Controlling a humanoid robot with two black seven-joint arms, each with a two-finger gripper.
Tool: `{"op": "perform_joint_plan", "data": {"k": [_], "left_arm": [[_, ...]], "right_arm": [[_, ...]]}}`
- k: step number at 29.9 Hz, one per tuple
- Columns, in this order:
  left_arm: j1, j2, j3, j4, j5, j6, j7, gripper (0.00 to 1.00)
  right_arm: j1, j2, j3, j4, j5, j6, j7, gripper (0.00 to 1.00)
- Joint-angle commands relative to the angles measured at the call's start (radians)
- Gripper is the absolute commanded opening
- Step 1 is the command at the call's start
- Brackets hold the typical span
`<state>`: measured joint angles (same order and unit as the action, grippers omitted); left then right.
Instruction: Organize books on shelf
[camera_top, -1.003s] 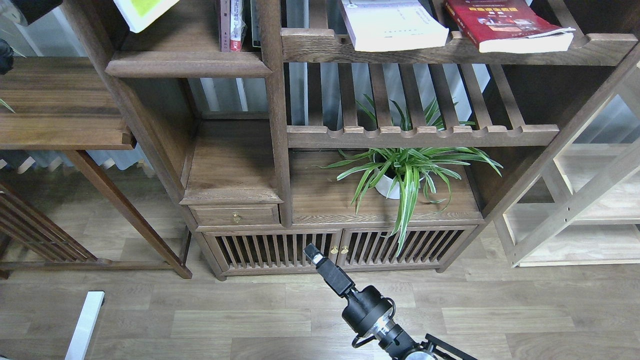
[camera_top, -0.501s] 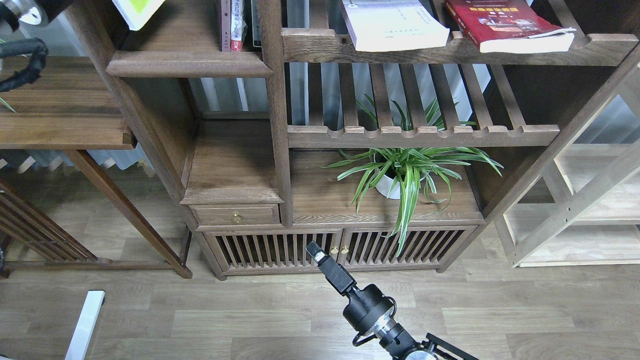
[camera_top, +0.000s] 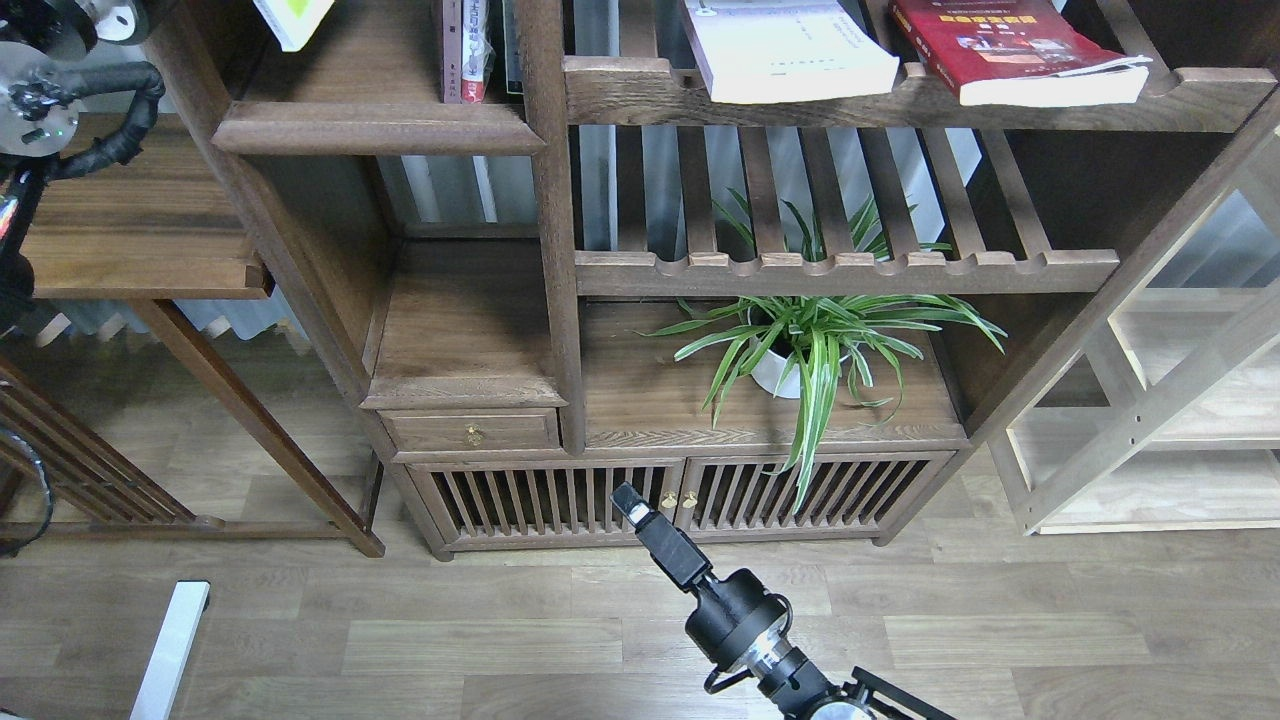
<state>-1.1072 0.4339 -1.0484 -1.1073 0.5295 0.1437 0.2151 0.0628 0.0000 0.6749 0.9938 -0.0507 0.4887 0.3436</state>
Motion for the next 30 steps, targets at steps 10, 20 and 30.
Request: {"op": "perform_joint_plan", "data": {"k": [10, 20, 30], "left_arm": [[-0.057, -0.089, 0.137, 0.006, 0.001, 0.146, -0.023, 0.0], [-0.109, -0.087, 0.189, 0.017, 0.006, 0.186, -0.013, 0.01], [-0.105, -0.043, 0.221, 0.02, 0.007, 0.172, -0.013, 0.03]], "right_arm": [[-0.012, -0.038, 0.002, 0.012, 0.008, 0.0, 0.0, 0.98], [-0.014, -0.095, 0.035, 0.063, 0.045, 0.0, 0.002, 0.98], [-0.032, -0.101, 0.041, 0.063, 0.049, 0.0, 0.003, 0.98]]}}
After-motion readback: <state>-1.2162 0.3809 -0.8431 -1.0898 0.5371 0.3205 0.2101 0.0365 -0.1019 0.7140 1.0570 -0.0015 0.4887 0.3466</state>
